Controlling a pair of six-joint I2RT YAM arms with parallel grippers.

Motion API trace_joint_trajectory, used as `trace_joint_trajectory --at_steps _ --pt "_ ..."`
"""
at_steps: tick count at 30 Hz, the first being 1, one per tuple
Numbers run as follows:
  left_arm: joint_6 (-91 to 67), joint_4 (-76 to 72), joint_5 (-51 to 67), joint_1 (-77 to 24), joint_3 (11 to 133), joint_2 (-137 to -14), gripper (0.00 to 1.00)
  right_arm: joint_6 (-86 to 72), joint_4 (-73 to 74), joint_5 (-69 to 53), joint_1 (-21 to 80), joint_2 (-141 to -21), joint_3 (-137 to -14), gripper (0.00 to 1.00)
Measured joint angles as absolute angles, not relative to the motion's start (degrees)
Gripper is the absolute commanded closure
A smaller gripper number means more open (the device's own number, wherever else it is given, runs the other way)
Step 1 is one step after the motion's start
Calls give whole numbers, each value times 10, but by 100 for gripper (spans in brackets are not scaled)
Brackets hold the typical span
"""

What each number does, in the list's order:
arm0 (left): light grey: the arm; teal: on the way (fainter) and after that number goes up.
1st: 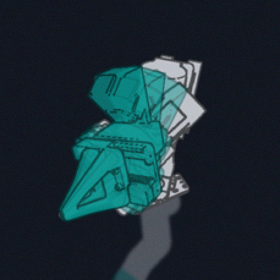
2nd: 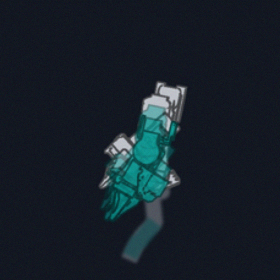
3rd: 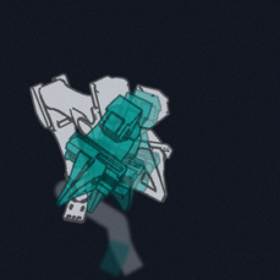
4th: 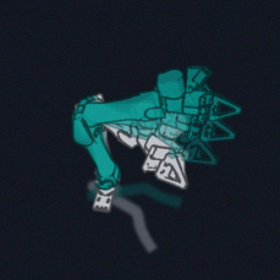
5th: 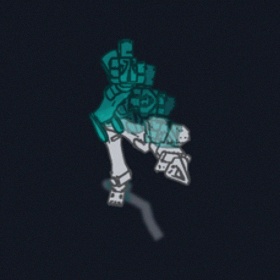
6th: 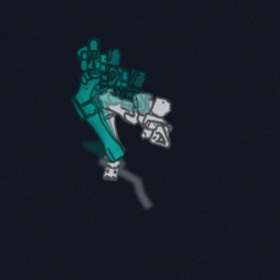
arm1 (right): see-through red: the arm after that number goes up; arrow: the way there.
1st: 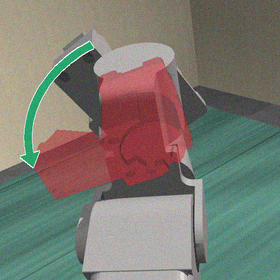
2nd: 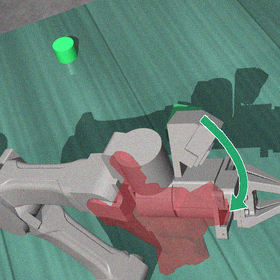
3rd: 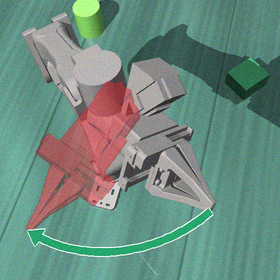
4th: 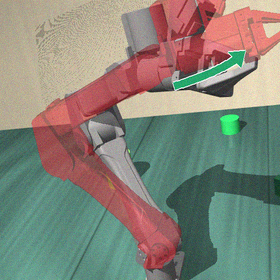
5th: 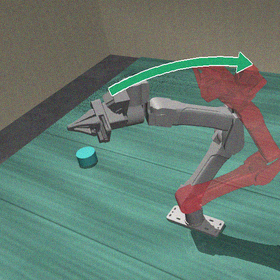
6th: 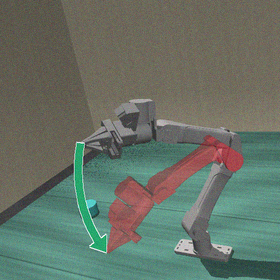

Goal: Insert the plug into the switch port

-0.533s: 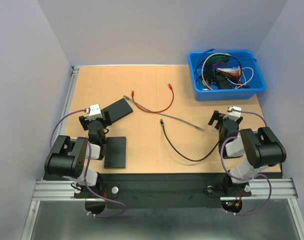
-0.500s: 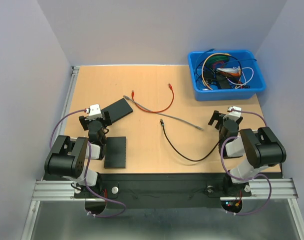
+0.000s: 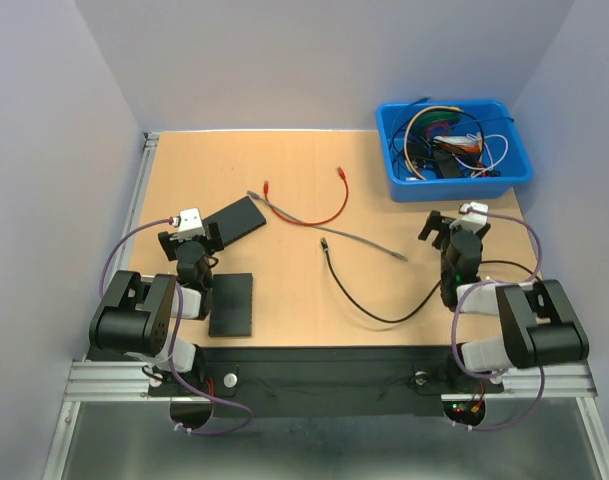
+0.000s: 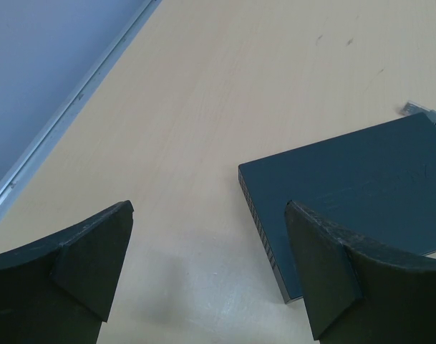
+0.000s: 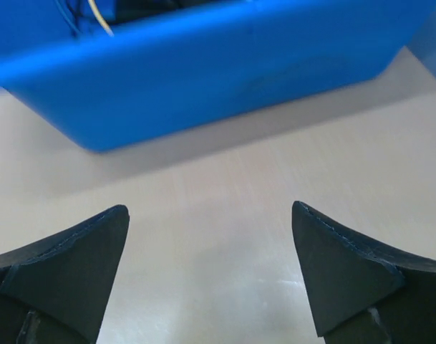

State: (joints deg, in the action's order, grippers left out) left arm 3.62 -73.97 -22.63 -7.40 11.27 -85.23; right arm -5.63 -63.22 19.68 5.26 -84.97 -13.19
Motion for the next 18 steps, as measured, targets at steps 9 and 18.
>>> trace_joint_trajectory --at_steps 9,18 --pt "36 -740 -226 -74 113 -852 1 -254 -431 71 61 -552 -249 0" --pt "36 -740 -226 -74 113 -852 1 -352 -287 -119 77 -574 -259 0"
